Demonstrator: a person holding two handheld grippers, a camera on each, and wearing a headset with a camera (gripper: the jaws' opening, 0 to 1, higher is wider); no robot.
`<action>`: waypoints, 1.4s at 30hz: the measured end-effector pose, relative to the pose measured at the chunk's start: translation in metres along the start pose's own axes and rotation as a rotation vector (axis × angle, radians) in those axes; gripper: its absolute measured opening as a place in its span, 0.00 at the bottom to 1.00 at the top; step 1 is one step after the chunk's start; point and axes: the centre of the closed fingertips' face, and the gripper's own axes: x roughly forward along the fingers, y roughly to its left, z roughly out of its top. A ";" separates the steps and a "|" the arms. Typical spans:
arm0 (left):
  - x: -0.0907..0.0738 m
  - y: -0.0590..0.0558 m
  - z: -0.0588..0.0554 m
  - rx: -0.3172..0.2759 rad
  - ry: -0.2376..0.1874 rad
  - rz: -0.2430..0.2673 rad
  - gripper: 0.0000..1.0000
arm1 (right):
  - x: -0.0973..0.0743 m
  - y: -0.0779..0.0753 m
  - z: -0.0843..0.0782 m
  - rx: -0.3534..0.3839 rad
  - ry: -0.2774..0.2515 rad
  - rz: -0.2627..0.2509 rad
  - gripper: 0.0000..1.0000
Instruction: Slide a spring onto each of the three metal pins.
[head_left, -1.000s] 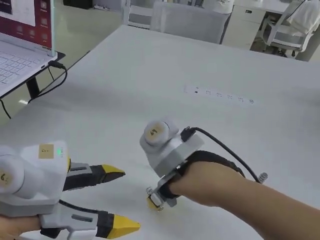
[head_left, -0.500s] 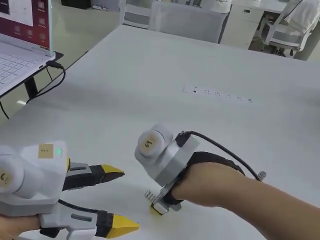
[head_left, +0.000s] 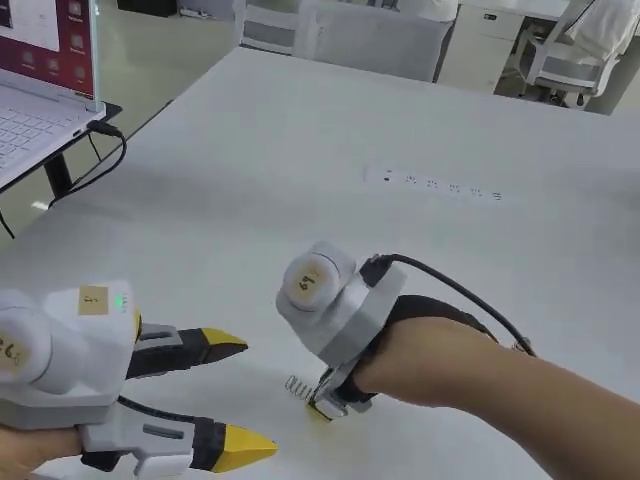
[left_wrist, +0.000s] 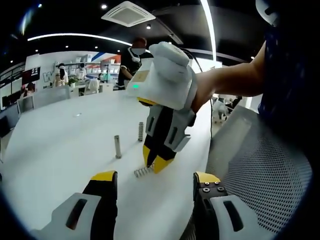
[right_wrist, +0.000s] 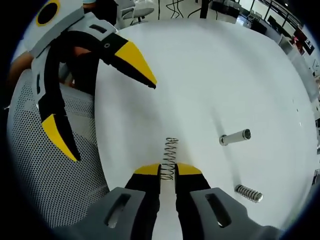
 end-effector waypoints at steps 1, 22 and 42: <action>0.000 0.001 -0.001 0.005 0.007 0.000 0.55 | -0.002 0.001 0.000 -0.023 -0.009 0.010 0.08; 0.011 -0.016 0.011 0.060 0.006 -0.088 0.33 | -0.051 0.036 0.007 -0.368 -0.091 0.138 0.08; 0.014 -0.028 0.013 0.079 0.004 -0.154 0.06 | -0.063 0.050 0.013 -0.500 -0.123 0.166 0.08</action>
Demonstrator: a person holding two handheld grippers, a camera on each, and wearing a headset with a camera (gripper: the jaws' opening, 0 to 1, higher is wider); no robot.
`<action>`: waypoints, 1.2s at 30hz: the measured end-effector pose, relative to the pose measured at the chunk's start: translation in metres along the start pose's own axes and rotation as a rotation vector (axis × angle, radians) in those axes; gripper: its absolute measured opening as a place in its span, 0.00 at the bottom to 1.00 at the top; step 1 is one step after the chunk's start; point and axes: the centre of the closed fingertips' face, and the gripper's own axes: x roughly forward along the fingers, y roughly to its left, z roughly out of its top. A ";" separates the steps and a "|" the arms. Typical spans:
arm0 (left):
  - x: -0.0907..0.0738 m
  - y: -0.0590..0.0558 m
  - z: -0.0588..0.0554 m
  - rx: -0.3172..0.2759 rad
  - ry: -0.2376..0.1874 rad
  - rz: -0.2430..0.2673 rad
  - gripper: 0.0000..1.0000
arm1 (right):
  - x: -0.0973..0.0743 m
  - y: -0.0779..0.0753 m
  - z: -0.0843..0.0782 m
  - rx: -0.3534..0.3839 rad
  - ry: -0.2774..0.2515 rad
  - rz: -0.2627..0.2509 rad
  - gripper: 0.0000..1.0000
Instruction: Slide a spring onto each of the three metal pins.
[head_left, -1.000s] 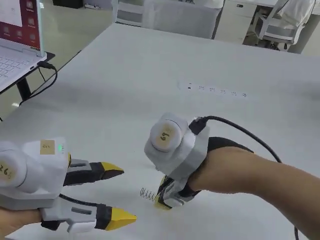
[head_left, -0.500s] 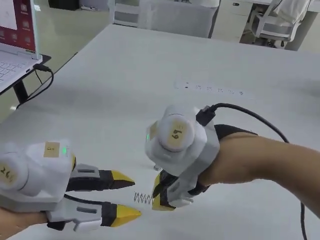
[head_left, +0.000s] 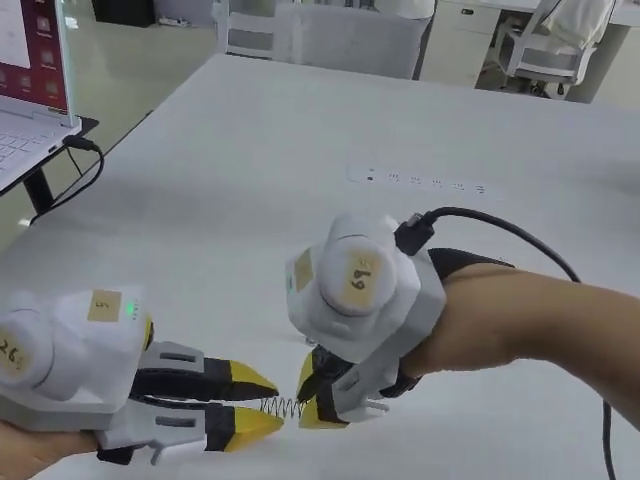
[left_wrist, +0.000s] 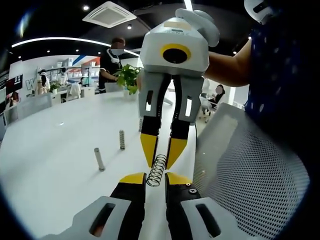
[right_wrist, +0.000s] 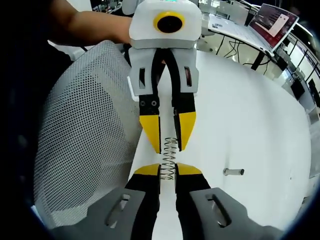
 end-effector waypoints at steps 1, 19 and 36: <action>0.000 0.000 0.000 -0.003 0.001 -0.003 0.06 | 0.000 0.000 0.001 -0.005 -0.003 0.001 0.08; 0.001 -0.003 0.001 -0.039 0.004 -0.030 0.02 | -0.001 -0.002 -0.002 0.028 -0.007 -0.005 0.09; -0.002 -0.006 0.018 -0.044 -0.040 -0.041 0.02 | 0.006 -0.001 -0.012 0.080 -0.018 0.004 0.10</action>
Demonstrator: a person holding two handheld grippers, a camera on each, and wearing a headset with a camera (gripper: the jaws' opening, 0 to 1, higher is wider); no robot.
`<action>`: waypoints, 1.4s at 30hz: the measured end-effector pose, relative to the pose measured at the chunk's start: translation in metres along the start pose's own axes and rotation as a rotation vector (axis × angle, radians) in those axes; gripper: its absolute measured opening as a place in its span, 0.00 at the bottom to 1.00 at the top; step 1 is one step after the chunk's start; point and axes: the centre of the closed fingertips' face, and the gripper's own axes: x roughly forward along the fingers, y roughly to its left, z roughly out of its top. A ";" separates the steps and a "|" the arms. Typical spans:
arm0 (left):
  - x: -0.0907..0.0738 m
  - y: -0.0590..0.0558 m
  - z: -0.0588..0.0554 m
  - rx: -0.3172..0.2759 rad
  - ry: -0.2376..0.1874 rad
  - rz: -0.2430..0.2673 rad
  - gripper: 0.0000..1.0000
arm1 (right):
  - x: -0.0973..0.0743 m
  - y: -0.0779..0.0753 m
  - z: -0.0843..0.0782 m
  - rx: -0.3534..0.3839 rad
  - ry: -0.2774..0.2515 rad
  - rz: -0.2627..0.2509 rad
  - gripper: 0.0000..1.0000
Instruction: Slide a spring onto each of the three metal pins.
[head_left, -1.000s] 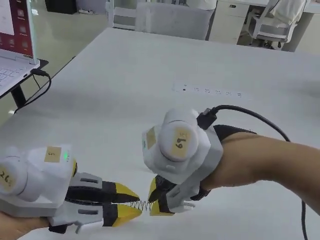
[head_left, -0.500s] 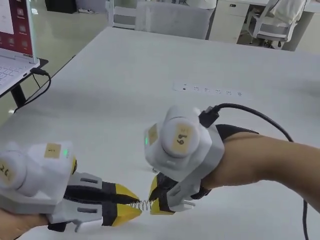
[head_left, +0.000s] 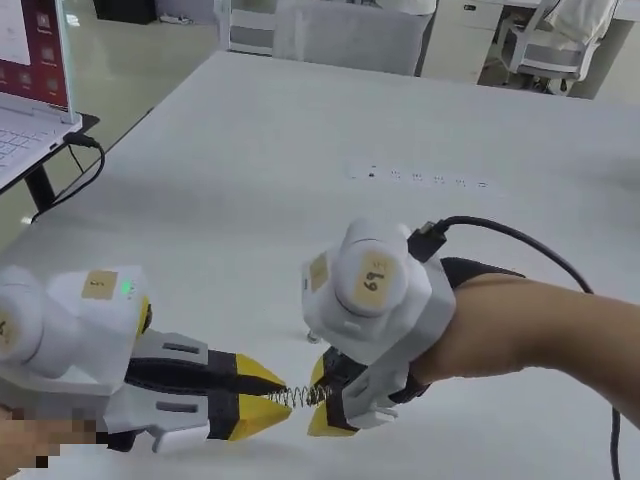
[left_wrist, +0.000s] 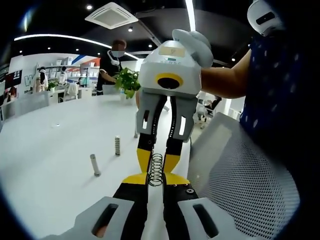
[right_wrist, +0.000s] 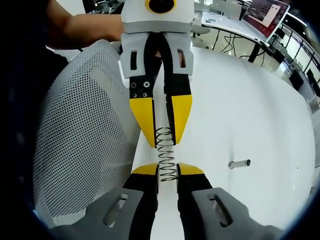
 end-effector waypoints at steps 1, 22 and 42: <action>0.000 0.000 -0.001 0.000 0.002 0.001 0.02 | -0.001 0.000 0.000 -0.003 -0.003 -0.004 0.10; 0.006 0.001 -0.008 0.013 0.024 0.007 0.03 | -0.021 0.004 0.025 0.027 -0.045 -0.018 0.08; 0.014 -0.004 -0.008 0.017 0.026 -0.014 0.03 | -0.025 0.008 0.031 0.023 0.000 -0.013 0.08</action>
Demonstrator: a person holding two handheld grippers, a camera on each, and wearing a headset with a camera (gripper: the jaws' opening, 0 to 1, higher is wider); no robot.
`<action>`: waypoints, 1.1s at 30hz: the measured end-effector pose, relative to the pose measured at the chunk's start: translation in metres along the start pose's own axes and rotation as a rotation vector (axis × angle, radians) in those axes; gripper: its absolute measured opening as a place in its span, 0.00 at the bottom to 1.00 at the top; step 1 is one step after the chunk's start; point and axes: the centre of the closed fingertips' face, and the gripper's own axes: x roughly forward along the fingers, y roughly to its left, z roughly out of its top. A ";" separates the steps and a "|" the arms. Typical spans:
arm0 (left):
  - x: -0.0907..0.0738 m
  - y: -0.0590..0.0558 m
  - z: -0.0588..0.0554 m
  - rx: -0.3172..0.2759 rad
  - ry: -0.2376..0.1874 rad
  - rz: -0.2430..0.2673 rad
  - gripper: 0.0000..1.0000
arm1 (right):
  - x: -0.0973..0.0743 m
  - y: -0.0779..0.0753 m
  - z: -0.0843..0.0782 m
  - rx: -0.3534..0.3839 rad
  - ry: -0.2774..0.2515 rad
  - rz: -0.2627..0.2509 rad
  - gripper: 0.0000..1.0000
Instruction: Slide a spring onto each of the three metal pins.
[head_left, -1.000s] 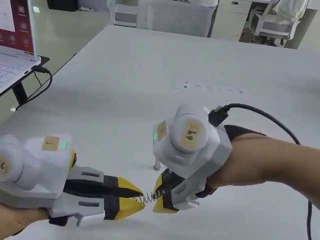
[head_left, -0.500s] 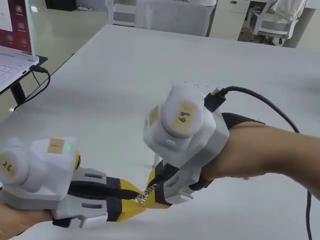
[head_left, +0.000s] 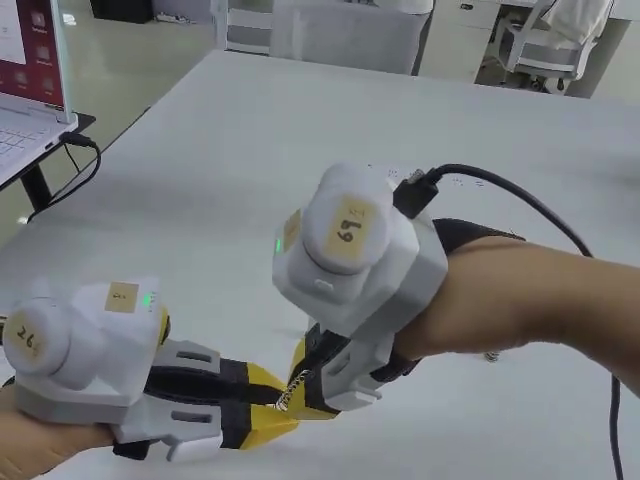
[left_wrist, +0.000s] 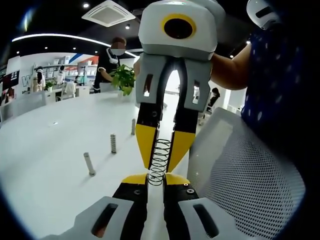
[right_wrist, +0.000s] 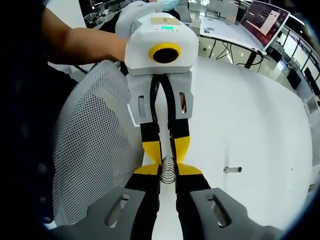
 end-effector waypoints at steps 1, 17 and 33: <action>0.000 0.000 0.000 0.001 0.000 0.000 0.03 | 0.000 0.000 0.000 -0.001 0.000 -0.002 0.08; 0.001 0.002 -0.006 0.002 0.019 0.011 0.10 | 0.002 -0.004 -0.010 0.009 0.048 -0.002 0.08; -0.005 0.013 -0.013 -0.025 0.012 0.081 0.38 | -0.008 -0.020 -0.026 0.036 0.075 -0.042 0.08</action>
